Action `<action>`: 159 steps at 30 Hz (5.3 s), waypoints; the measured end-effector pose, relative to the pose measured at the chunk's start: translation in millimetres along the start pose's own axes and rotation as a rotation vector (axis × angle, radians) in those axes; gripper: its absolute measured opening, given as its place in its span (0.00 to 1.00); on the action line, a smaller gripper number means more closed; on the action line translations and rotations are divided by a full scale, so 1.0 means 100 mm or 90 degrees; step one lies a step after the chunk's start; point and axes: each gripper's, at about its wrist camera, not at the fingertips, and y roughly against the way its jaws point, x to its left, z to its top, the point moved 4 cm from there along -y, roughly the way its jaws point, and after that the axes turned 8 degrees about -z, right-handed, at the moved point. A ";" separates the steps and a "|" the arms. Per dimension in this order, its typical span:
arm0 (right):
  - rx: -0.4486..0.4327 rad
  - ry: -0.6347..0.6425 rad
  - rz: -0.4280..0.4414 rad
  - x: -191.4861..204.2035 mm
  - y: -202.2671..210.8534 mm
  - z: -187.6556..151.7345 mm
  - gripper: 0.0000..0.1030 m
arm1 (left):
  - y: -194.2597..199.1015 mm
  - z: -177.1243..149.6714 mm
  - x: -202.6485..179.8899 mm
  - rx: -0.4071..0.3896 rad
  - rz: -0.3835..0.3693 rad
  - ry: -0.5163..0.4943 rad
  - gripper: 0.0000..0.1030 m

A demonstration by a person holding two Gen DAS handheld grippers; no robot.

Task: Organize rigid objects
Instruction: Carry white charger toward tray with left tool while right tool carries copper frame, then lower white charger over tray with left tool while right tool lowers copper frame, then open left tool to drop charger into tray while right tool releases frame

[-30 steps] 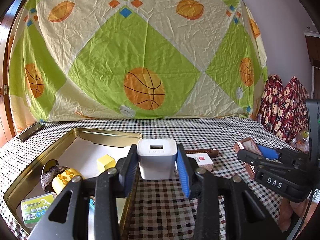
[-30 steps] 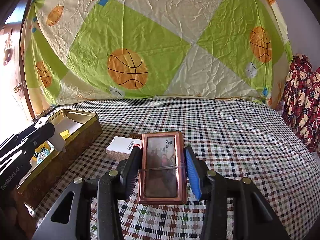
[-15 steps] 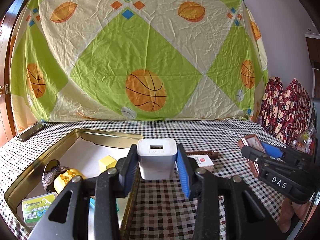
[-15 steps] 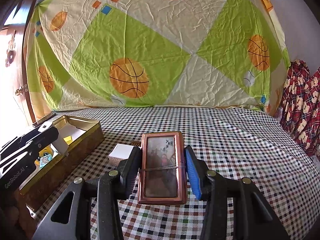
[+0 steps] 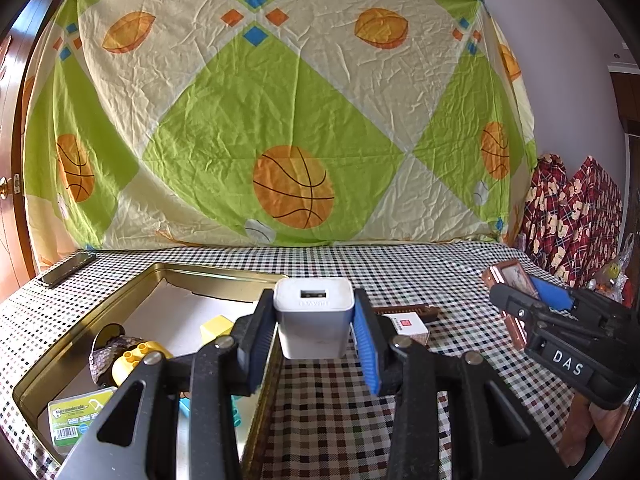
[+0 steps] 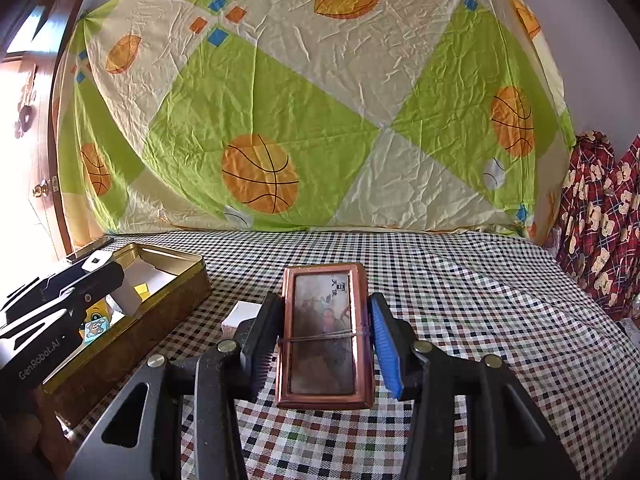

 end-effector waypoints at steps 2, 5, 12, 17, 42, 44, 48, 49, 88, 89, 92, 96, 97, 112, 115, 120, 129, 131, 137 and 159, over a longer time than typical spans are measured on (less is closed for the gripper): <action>-0.009 -0.001 -0.001 0.00 0.03 0.01 0.46 | 0.02 0.00 0.00 -0.003 0.001 0.000 0.36; -0.024 0.000 0.000 0.00 0.07 0.02 0.46 | 0.03 0.01 0.00 -0.007 0.002 -0.001 0.36; -0.038 -0.001 -0.001 0.00 0.12 0.03 0.46 | 0.06 0.02 -0.01 -0.020 0.005 -0.007 0.36; -0.061 -0.003 -0.003 -0.01 0.19 0.04 0.46 | 0.10 0.02 -0.03 -0.034 0.010 -0.017 0.36; -0.098 -0.005 0.026 0.22 0.31 0.06 0.46 | 0.25 0.01 0.31 -0.048 0.012 0.035 0.36; -0.098 -0.001 0.030 0.26 0.31 0.06 0.46 | 0.25 0.01 0.34 -0.047 0.014 0.038 0.36; -0.098 0.004 0.042 0.35 0.31 0.07 0.46 | 0.27 0.01 0.39 -0.050 0.021 0.038 0.36; -0.099 0.006 0.045 0.37 0.31 0.07 0.46 | 0.28 0.01 0.40 -0.051 0.024 0.038 0.36; -0.088 0.071 0.135 1.32 0.18 0.12 0.46 | 0.42 0.00 1.15 -0.047 0.076 0.097 0.36; -0.088 0.073 0.136 1.34 0.18 0.12 0.46 | 0.42 0.01 1.16 -0.046 0.078 0.097 0.36; -0.084 0.076 0.141 1.39 0.16 0.12 0.46 | 0.42 0.01 1.21 -0.042 0.084 0.099 0.36; -0.077 0.077 0.152 1.47 0.13 0.12 0.46 | 0.42 0.00 1.28 -0.034 0.092 0.101 0.36; -0.076 0.079 0.154 1.50 0.13 0.12 0.46 | 0.42 0.00 1.30 -0.033 0.094 0.101 0.36; -0.075 0.107 0.177 1.81 0.14 0.09 0.46 | 0.46 -0.03 1.47 -0.019 0.108 0.106 0.36; -0.074 0.110 0.181 1.85 0.14 0.09 0.46 | 0.45 -0.03 1.50 -0.014 0.112 0.105 0.36; -0.072 0.116 0.186 1.90 0.13 0.08 0.46 | 0.43 -0.04 1.55 -0.002 0.120 0.103 0.36; -0.070 0.129 0.198 2.04 0.13 0.07 0.46 | 0.42 -0.04 1.70 0.016 0.138 0.103 0.36; -0.070 0.132 0.202 2.07 0.13 0.08 0.46 | 0.41 -0.05 1.72 0.023 0.140 0.100 0.36; -0.059 0.143 0.211 2.18 0.08 0.08 0.46 | 0.33 -0.08 1.77 0.053 0.143 0.090 0.36; 0.140 0.138 0.244 2.38 -0.67 0.13 0.47 | -0.04 0.03 1.82 0.192 0.140 0.015 0.57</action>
